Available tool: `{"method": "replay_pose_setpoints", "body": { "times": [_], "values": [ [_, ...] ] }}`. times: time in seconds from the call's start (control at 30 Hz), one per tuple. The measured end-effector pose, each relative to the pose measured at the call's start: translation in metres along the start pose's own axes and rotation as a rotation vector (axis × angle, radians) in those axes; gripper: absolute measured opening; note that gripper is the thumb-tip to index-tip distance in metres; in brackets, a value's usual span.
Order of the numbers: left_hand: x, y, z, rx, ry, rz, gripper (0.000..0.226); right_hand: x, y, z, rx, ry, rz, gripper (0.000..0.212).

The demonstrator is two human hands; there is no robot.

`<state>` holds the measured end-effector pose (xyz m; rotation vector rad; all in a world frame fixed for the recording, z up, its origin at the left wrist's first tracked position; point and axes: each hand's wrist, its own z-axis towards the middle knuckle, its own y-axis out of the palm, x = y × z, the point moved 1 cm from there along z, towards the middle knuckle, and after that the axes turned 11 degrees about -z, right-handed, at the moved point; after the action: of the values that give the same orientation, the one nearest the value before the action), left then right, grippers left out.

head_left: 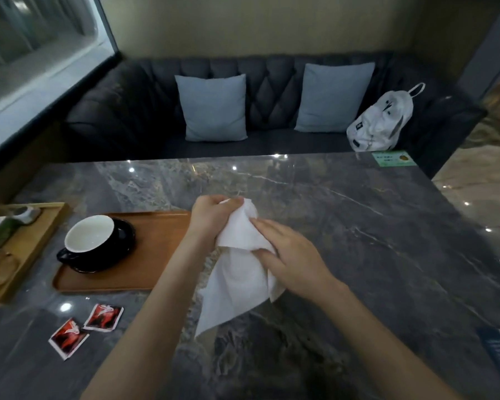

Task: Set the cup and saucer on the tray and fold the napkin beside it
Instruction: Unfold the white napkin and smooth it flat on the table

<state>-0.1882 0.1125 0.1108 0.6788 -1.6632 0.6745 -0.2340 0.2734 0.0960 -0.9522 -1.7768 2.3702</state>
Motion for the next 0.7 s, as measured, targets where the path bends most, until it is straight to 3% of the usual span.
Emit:
{"method": "replay_pose_setpoints", "body": {
  "times": [0.13,0.23,0.3,0.4,0.47,0.57,0.7],
  "values": [
    [0.000,-0.003,0.002,0.019,0.000,0.074,0.029,0.005,-0.010,0.019,0.065,0.078,0.182,0.023],
    [0.007,-0.002,-0.002,-0.007,0.003,0.146,0.044,0.009,-0.019,0.037,0.135,0.189,0.236,0.044],
    [0.015,-0.001,-0.010,-0.110,0.056,0.121,0.057,0.011,-0.026,0.050,0.194,0.242,0.275,0.049],
    [0.024,0.002,-0.026,-0.227,0.179,0.288,0.067,0.010,-0.042,0.067,0.245,0.278,0.375,0.051],
    [0.024,0.004,-0.029,-0.127,0.290,0.400,0.053,0.003,-0.052,0.074,0.230,0.247,0.368,0.049],
    [0.026,0.005,-0.032,0.095,0.433,0.472,0.015,-0.008,-0.066,0.080,0.202,0.197,0.350,0.049],
    [0.030,-0.001,-0.032,0.275,0.527,0.492,0.011,-0.017,-0.086,0.088,0.220,0.212,0.459,0.036]
  ]
}}
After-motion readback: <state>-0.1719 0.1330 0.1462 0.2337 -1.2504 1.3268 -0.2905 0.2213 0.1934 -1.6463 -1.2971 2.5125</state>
